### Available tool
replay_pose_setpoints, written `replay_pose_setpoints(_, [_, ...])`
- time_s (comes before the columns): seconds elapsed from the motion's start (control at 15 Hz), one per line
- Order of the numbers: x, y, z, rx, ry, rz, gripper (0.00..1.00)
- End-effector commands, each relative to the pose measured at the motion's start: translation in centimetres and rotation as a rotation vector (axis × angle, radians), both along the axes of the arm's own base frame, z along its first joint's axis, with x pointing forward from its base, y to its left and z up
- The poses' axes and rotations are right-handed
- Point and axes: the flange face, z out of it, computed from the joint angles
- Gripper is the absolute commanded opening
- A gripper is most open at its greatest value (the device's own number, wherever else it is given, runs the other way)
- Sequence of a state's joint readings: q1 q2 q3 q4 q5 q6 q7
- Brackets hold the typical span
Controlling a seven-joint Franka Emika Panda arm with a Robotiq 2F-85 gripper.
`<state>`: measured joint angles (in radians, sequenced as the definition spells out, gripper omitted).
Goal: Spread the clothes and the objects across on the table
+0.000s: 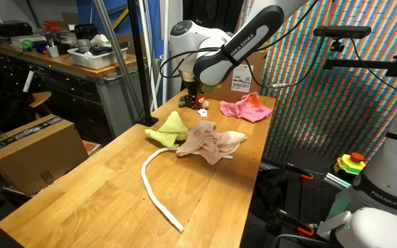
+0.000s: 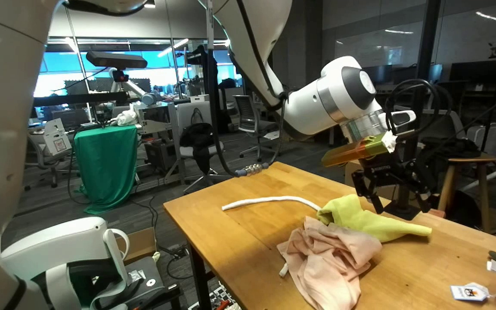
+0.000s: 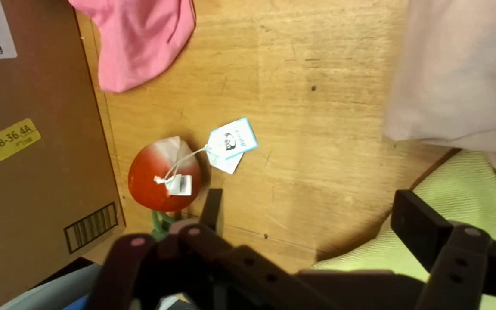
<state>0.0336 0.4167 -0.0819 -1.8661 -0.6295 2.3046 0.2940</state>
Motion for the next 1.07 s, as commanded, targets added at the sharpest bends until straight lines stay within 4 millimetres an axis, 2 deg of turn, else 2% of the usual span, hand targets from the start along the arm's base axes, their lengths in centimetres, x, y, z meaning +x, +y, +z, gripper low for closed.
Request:
replay_pose_setpoints(0.0, [-1.5, 1.1, 1.3, 0.082, 0.057, 0.022, 1.0])
replay_pose_setpoints(0.47, [-3.4, 2.0, 3.4, 0.231, 0.057, 0.07, 1.0])
replay_pose_setpoints(1.0, [-4.4, 4.0, 2.5, 0.285, 0.039, 0.227, 1.0])
